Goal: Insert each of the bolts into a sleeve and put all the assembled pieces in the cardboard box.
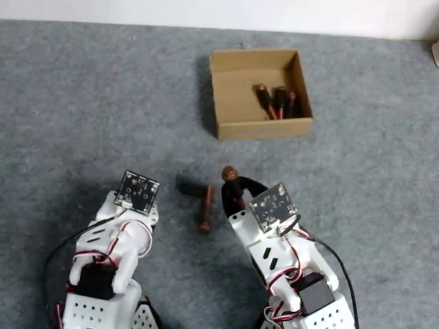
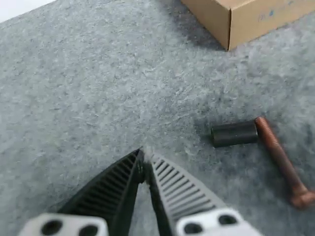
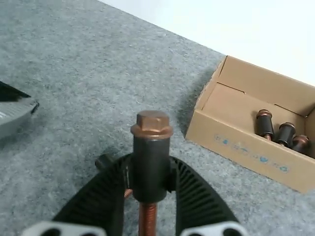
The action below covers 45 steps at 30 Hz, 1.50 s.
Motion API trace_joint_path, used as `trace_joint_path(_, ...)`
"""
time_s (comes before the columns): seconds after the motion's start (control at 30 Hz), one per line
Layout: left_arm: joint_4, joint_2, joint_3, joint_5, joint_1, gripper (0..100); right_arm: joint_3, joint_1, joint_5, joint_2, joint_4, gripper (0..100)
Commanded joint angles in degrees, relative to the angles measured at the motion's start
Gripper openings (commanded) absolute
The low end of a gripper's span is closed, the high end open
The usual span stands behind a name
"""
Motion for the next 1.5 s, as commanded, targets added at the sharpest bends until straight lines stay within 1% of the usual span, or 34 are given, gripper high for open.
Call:
trace_joint_path(0.0, -4.2, -0.7, 0.4, 0.4, 0.1, 1, -1.1, 0.8, 0.0, -0.2, -3.8, 0.5)
trace_joint_path(0.1, -0.7, -0.7, -2.3, 0.1, -0.7, 1, -1.5, 3.5, 5.2, 0.0, -5.1, 0.5)
trace_joint_path(0.2, 1.2, -0.7, -3.9, 0.3, -3.3, 1, -8.7, 7.7, 5.8, 5.1, -5.8, 0.5)
trace_joint_path(0.3, 1.2, -0.7, -4.2, 0.3, -4.4, 1, -18.0, 11.9, 5.9, 19.3, -8.0, 0.5)
trace_joint_path(0.4, 1.2, -0.7, -4.2, 0.3, -4.4, 1, -31.6, 15.3, 5.9, 39.4, -9.6, 0.5)
trace_joint_path(0.53, 1.2, -0.7, -4.1, 0.3, -4.4, 1, -56.5, 19.6, 6.2, 69.5, -9.6, 0.5)
trace_joint_path(0.6, 1.2, -0.7, -4.1, 0.3, -4.4, 1, -70.6, 21.7, 6.2, 84.4, -7.5, 0.5)
trace_joint_path(0.7, 1.2, -0.7, -4.0, 0.3, -4.4, 1, -94.5, 23.3, 6.2, 107.1, 0.7, 0.5)
trace_joint_path(0.87, 1.2, -0.7, -4.0, 0.3, -4.4, 1, -135.5, 23.4, 6.2, 143.7, 18.2, 0.5)
trace_joint_path(0.97, 1.2, -0.7, -4.0, 0.3, -4.5, 1, -159.8, 23.7, 6.2, 162.0, 26.0, 0.5)
trace_joint_path(1.1, 1.2, -0.7, -4.0, 0.3, -4.3, 1, -187.1, 23.5, 6.2, 181.1, 31.6, 0.5)
trace_joint_path(1.13, 1.2, -0.7, -4.0, 0.3, -4.3, 1, -191.3, 23.4, 6.6, 184.7, 32.7, 0.5)
trace_joint_path(1.17, 1.2, -0.7, -4.0, 0.3, -4.3, 1, -191.8, 23.3, 7.8, 187.2, 32.9, 0.5)
trace_joint_path(1.27, 1.2, -0.7, -4.0, 0.3, -4.3, 1, -188.2, 23.5, 11.2, 188.4, 33.3, 0.9)
trace_joint_path(1.37, 1.2, -0.7, -4.0, 0.3, -4.3, 1, -187.1, 24.7, 10.8, 187.9, 34.8, 1.5)
trace_joint_path(1.4, 1.2, -0.7, -3.9, 0.3, -4.3, 1, -187.7, 25.0, 10.3, 187.7, 35.3, 3.3)
trace_joint_path(1.47, 1.2, -0.7, -3.9, 0.3, -4.3, 1, -188.4, 25.2, 8.7, 186.0, 36.4, 11.8)
